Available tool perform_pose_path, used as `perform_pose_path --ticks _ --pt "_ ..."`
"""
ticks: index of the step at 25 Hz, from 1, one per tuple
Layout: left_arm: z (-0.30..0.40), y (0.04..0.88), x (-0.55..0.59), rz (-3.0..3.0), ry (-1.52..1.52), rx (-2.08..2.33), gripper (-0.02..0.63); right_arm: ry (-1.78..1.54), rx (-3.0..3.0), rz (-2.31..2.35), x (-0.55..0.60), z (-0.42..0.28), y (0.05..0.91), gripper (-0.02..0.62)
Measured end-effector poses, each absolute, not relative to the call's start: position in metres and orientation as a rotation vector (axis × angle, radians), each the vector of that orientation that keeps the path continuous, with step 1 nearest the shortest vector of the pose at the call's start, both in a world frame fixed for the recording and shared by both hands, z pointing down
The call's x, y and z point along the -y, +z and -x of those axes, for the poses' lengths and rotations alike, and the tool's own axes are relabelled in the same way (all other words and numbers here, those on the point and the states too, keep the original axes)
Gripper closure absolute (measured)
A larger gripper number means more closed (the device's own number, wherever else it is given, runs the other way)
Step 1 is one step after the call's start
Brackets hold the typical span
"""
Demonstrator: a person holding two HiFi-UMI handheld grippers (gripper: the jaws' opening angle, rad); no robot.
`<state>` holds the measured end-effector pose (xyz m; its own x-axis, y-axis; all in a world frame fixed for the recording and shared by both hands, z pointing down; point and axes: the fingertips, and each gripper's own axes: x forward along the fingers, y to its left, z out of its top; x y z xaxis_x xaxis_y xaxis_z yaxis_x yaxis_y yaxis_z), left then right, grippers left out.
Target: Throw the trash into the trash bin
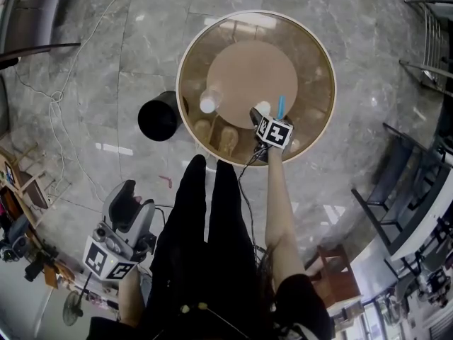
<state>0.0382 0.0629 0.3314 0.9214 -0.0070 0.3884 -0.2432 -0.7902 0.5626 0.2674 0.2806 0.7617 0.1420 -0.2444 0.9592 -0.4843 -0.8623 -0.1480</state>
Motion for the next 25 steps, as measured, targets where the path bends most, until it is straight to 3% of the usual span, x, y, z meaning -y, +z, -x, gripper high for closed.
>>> perform_pose_path --ticks 4,8,12,18,25 --pt "-0.037 0.335 -0.062 -2.430 0.494 0.179 0.382 1.787 0.682 -2.208 -0.282 -0.273 0.768 0.034" --pt "-0.036 0.338 -0.060 -2.420 0.496 0.183 0.382 1.737 0.635 -2.188 -0.286 -0.274 0.769 0.103" --pt "-0.036 0.339 -0.060 -2.418 0.493 0.181 0.382 1.725 0.627 -2.178 -0.286 -0.274 0.769 0.120" --pt "-0.036 0.338 -0.060 -2.422 0.497 0.184 0.382 1.638 0.632 -2.136 -0.276 -0.269 0.762 0.366" --pt "-0.031 0.339 -0.059 -2.426 0.500 0.196 0.382 1.551 0.722 -2.067 -0.262 -0.265 0.759 0.474"
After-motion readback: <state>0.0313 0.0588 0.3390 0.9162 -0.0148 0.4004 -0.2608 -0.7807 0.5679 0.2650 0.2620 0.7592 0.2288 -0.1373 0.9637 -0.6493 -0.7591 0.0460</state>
